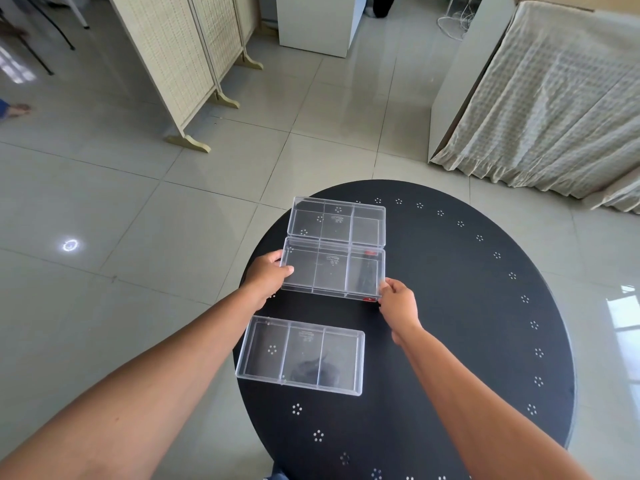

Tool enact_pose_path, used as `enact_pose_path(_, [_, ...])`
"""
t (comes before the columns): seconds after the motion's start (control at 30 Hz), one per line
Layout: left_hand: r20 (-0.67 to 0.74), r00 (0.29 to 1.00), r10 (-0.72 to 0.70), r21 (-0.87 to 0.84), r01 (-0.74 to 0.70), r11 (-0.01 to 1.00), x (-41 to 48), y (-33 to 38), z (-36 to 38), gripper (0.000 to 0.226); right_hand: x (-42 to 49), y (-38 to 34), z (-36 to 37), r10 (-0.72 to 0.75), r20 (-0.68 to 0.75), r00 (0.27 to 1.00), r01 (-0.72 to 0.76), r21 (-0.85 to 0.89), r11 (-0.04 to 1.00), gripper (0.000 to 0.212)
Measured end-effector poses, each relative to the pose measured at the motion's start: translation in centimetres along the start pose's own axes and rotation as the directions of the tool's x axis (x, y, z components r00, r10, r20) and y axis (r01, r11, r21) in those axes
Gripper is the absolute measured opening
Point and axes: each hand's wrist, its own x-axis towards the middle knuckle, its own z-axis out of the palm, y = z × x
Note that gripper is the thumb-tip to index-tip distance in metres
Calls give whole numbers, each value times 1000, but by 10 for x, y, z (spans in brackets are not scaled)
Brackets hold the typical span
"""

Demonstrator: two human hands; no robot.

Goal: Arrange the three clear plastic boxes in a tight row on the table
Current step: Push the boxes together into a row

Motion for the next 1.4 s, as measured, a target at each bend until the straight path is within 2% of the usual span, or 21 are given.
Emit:
enact_pose_path(0.27, [-9, 1000, 10, 4, -10, 1000, -1, 2, 1, 55, -2, -1, 0, -2, 4, 1000, 2, 6, 1000, 32])
enact_pose_path(0.5, [-22, 1000, 17, -1, -17, 1000, -9, 7, 1, 61, -11, 0, -4, 9, 29, 1000, -10, 40, 999, 11])
enact_pose_path(0.57, [-32, 999, 20, -5, -20, 1000, -16, 7, -1, 64, -11, 8, -8, 30, 39, 999, -32, 58, 998, 24])
enact_pose_path(0.67, [0, 999, 40, 0, -40, 999, -31, 1, -7, 64, -23, 17, -14, 35, 88, 995, -38, 33, 999, 32])
enact_pose_path(0.7, [18, 999, 37, 10, -38, 999, -35, -3, -11, 64, -30, 19, -16, 42, 115, 992, -43, 4, 999, 41])
enact_pose_path(0.77, [64, 998, 2, 36, -4, 999, -47, -14, -21, 66, -42, 25, -19, 80, 171, 982, -72, -50, 996, 71])
enact_pose_path(0.93, [126, 988, -91, 40, 87, 995, -81, -48, -40, 71, -77, 38, -22, 94, 300, 949, -58, -124, 991, 79])
enact_pose_path(1.07, [97, 987, -129, 1, 129, 992, -104, -74, -44, 71, -94, 54, -22, 104, 352, 930, -58, -140, 988, 72])
enact_pose_path(1.23, [45, 990, -137, -103, 141, 985, -115, -88, -33, 52, -106, 65, -21, 71, 381, 922, -20, -135, 991, 15])
enact_pose_path(1.4, [40, 992, -122, -148, 127, 981, -107, -80, -20, 46, -102, 61, -22, 25, 307, 951, -8, -58, 998, 18])
